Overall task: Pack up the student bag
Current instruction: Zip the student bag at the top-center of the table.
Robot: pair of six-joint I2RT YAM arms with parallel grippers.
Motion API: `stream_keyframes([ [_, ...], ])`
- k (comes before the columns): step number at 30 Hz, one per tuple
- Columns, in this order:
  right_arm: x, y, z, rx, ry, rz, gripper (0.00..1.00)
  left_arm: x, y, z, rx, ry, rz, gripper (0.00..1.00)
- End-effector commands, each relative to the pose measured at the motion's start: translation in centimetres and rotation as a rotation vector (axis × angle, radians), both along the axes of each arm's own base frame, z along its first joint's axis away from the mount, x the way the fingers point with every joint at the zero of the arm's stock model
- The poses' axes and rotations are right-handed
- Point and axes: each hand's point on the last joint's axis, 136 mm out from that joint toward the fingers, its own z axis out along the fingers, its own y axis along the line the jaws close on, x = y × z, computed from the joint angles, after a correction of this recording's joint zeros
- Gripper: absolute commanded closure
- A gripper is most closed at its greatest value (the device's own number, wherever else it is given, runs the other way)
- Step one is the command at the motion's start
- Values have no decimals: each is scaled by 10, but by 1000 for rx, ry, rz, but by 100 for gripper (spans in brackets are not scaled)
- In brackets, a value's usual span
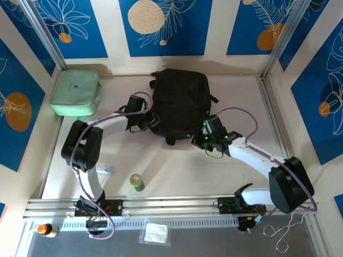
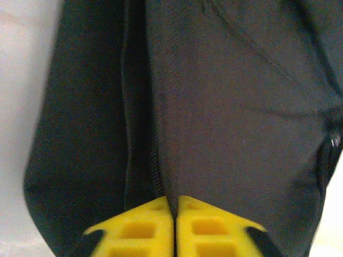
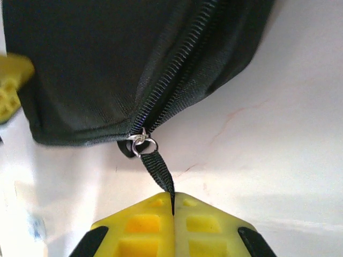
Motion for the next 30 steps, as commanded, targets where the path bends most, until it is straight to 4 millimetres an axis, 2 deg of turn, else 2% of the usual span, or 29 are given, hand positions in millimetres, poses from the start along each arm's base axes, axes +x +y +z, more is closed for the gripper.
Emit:
stream_keyframes([
  [1,-3,37,7,35,-19,137,100,14,48,7,120,-39,92,76],
  [5,-2,69,8,97,-14,210,100,3,64,24,134,-74,113,60],
  [9,0,82,3,115,-7,223,100,-19,64,32,86,-66,111,52],
  [14,2,79,1,98,-10,224,100,-48,41,26,-56,-19,99,46],
  [17,4,74,2,93,-11,211,100,-56,21,24,-130,1,87,43],
  [20,5,69,1,88,-11,196,100,-57,7,23,-187,-27,113,42],
  [28,9,53,6,79,-22,154,100,-49,-11,9,-278,-36,178,42],
  [30,10,48,6,72,-23,144,100,-47,-16,3,-281,-18,177,45],
])
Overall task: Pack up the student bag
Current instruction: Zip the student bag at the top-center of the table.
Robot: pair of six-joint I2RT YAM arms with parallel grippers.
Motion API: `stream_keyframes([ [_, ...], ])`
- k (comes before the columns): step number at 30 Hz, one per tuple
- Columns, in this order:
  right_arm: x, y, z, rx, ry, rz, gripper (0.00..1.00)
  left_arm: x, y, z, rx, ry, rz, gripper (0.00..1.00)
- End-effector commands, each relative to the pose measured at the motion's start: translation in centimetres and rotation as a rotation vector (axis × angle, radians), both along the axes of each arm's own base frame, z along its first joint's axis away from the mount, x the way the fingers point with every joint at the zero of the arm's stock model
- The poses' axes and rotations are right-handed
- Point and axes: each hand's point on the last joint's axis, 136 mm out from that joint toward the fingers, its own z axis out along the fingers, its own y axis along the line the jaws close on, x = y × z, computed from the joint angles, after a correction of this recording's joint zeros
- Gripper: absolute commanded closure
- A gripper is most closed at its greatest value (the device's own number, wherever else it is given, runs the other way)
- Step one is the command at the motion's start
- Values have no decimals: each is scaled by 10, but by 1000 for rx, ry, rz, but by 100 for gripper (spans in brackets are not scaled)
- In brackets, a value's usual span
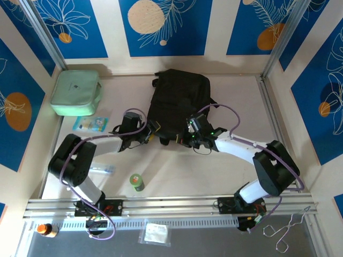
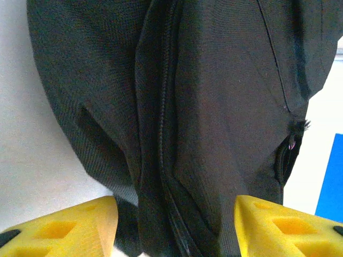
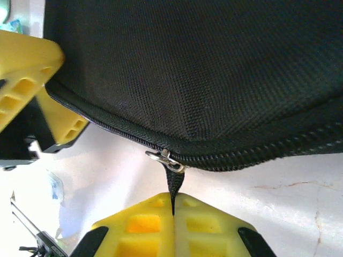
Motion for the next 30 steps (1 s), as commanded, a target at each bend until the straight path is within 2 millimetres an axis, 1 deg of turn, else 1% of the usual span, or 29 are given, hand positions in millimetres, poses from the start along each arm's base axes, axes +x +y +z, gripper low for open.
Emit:
stream_keyframes([
  [1,-1,-11,9,-9,-18,-7,100,12,-8,4,-53,-19,31,48],
  [2,0,-15,9,-13,-22,-14,100,12,-7,0,-47,-10,39,53],
  [4,2,-24,10,-26,-24,-35,100,12,-2,-6,-20,5,61,65],
  [6,3,-36,9,-44,-24,-52,100,10,2,-11,14,11,63,77],
  [8,7,-49,8,-60,-15,-65,100,9,5,-13,44,9,57,83],
  [12,12,-69,4,-68,20,-67,100,7,10,-17,78,16,48,92],
  [17,20,-88,3,-80,38,-115,100,5,13,-20,98,23,35,100],
  [23,35,-113,7,-94,48,-203,100,-2,14,-25,130,38,-3,100],
  [30,59,-127,10,-102,73,-184,100,-12,10,-25,196,48,-131,100],
])
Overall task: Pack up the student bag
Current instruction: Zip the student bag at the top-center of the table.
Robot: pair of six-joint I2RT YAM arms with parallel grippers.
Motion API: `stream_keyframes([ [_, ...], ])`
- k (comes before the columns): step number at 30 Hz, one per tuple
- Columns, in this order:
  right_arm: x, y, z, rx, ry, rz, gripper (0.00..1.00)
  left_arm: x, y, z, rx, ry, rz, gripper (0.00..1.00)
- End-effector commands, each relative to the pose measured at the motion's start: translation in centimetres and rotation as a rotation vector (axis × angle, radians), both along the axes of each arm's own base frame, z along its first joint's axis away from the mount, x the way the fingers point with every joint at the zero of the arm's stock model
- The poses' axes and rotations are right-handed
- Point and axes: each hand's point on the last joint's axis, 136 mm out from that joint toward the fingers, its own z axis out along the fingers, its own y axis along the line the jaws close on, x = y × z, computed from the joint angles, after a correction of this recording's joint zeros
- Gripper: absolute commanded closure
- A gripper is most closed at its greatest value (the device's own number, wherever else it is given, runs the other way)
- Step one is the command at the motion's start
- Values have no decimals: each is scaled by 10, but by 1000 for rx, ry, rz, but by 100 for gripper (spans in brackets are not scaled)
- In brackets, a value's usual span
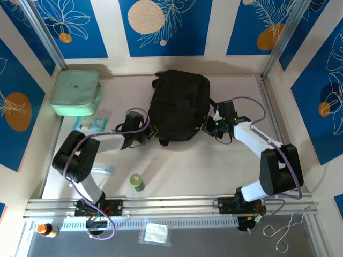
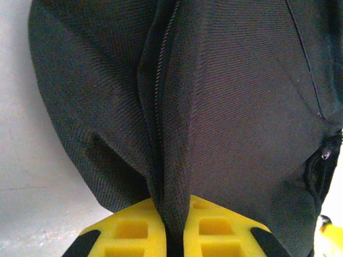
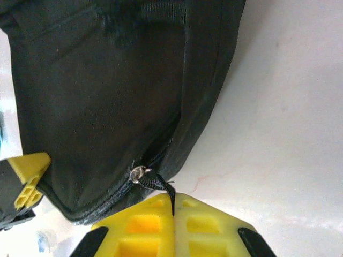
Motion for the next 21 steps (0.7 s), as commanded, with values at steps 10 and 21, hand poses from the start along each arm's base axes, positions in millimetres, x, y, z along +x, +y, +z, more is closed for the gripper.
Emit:
stream_keyframes([
  [10,38,-33,-3,-54,53,-78,100,-35,14,-9,197,70,-217,100],
  [21,52,-70,-5,-207,86,-259,100,-63,15,-4,273,71,-358,100],
])
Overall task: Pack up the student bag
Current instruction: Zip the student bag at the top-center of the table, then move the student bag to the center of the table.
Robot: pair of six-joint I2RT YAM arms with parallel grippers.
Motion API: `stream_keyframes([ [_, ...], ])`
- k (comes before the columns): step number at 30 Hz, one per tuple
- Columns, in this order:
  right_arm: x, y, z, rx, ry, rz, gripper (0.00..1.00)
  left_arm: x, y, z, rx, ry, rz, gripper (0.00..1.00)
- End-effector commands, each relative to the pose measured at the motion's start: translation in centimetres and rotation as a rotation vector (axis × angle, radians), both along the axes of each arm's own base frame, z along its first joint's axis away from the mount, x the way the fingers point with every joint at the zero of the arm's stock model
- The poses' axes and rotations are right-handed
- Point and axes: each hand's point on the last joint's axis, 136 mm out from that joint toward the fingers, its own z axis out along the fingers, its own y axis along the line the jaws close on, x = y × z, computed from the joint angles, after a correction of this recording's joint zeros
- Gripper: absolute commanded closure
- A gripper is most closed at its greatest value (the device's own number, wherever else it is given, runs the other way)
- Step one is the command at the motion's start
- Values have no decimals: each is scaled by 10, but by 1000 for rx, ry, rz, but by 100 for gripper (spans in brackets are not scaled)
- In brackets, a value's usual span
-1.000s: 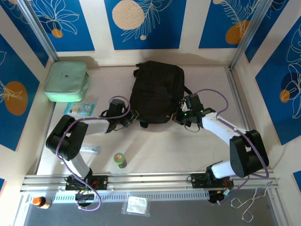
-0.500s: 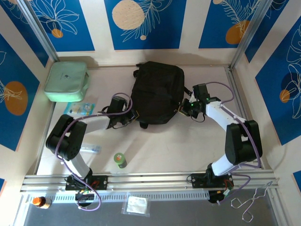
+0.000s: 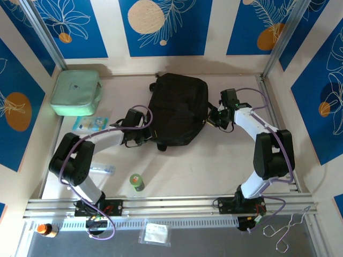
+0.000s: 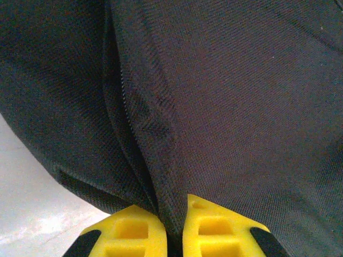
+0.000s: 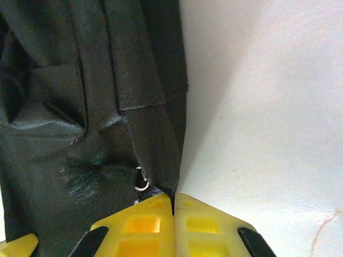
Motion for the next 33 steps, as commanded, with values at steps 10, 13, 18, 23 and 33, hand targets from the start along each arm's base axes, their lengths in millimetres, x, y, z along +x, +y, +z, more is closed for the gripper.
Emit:
stream_keyframes([
  [10,-3,-13,33,-62,-82,-70,80,-38,29,38,260,-85,-169,54],
  [13,-11,-7,51,-45,-130,-44,58,-22,41,63,334,-182,-138,44],
  [18,-22,25,67,66,-173,22,44,2,12,92,224,-286,-169,38],
  [23,-25,72,59,153,-146,100,43,26,-28,83,90,-243,-197,43],
  [33,13,119,18,99,-52,181,45,76,-43,39,205,-188,-198,57],
])
